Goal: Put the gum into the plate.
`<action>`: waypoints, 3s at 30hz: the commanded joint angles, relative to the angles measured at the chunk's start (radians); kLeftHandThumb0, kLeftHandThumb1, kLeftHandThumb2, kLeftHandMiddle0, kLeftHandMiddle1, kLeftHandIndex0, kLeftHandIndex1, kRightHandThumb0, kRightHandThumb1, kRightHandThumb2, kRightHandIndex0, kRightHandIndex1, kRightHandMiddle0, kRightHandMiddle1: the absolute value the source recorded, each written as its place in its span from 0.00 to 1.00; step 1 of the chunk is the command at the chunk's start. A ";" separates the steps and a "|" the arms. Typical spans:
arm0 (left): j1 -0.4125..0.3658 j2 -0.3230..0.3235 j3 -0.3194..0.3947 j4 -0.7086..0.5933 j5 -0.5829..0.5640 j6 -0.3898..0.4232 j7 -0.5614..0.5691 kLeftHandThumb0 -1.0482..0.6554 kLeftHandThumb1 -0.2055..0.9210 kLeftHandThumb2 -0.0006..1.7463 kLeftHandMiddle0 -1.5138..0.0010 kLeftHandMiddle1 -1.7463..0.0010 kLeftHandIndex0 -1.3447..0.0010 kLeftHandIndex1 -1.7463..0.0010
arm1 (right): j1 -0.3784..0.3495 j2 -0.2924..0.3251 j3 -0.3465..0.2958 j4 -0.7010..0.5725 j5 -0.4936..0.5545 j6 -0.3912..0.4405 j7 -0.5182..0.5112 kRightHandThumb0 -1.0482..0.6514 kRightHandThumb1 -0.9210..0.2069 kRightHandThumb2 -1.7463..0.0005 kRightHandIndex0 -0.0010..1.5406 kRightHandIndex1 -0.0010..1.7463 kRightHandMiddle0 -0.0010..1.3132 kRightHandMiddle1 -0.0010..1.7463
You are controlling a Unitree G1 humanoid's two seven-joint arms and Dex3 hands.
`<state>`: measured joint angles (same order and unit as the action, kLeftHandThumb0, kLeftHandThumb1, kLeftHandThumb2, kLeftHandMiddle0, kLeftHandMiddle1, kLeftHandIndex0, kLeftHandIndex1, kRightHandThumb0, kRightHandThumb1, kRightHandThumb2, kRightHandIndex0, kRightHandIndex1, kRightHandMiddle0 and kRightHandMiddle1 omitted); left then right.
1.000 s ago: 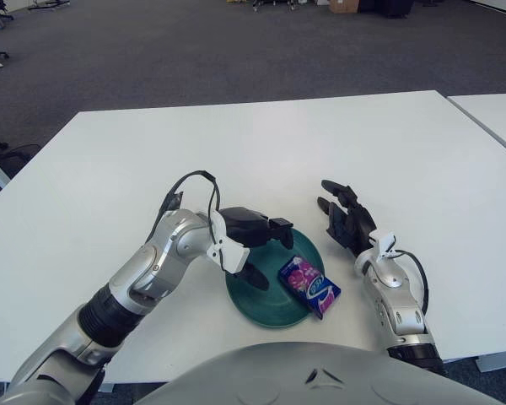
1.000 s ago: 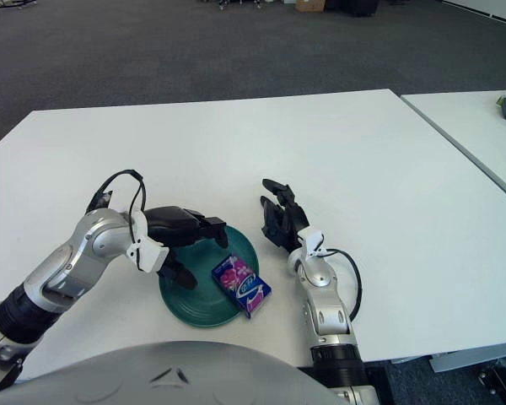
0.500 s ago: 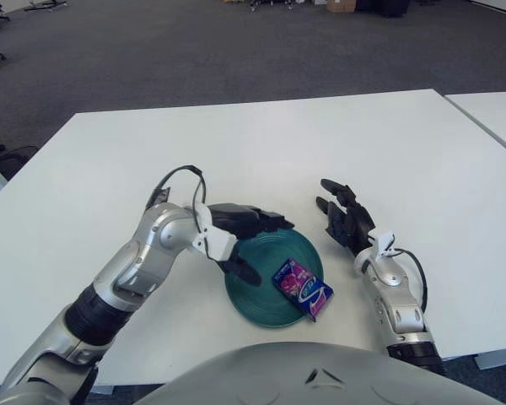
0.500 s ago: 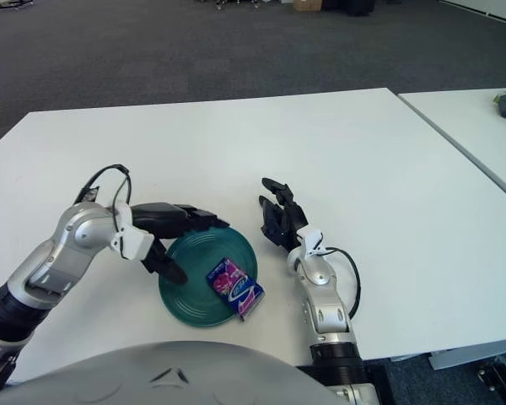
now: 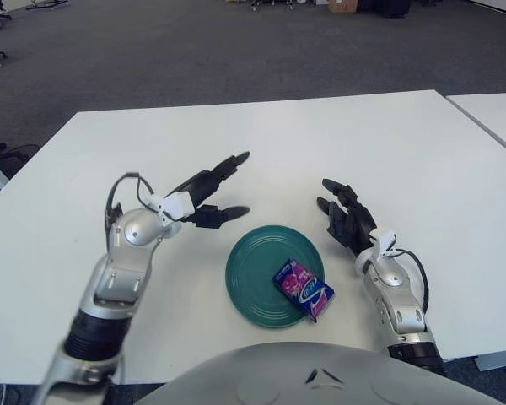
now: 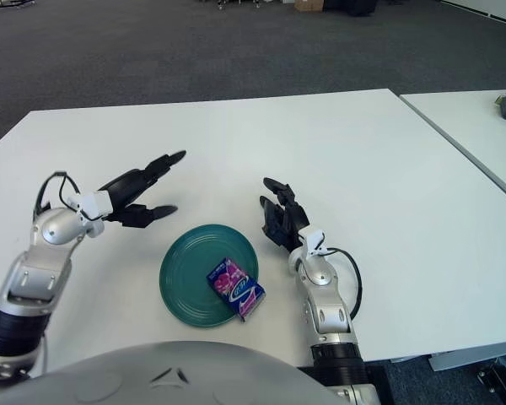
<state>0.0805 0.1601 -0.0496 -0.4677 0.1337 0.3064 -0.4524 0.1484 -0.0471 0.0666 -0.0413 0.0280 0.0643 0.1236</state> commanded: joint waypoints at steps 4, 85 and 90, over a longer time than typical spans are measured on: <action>0.211 -0.401 0.063 -0.127 -0.072 0.100 0.412 0.00 1.00 0.47 1.00 1.00 1.00 1.00 | 0.039 0.000 0.004 0.007 0.016 0.053 0.014 0.16 0.00 0.51 0.23 0.01 0.00 0.33; 0.479 -0.244 -0.144 0.269 -0.111 -0.510 0.537 0.05 1.00 0.59 0.89 1.00 1.00 0.68 | 0.190 -0.027 0.070 -0.137 -0.040 0.045 -0.008 0.23 0.00 0.45 0.12 0.00 0.00 0.28; 0.492 -0.253 -0.152 0.238 -0.100 -0.518 0.546 0.05 1.00 0.58 0.89 1.00 1.00 0.68 | 0.191 -0.015 0.076 -0.130 -0.042 0.034 -0.019 0.23 0.00 0.45 0.13 0.00 0.00 0.28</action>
<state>0.5672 -0.0869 -0.1975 -0.2104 0.0226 -0.2037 0.0851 0.3236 -0.0654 0.1398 -0.2045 -0.0009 0.0748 0.1152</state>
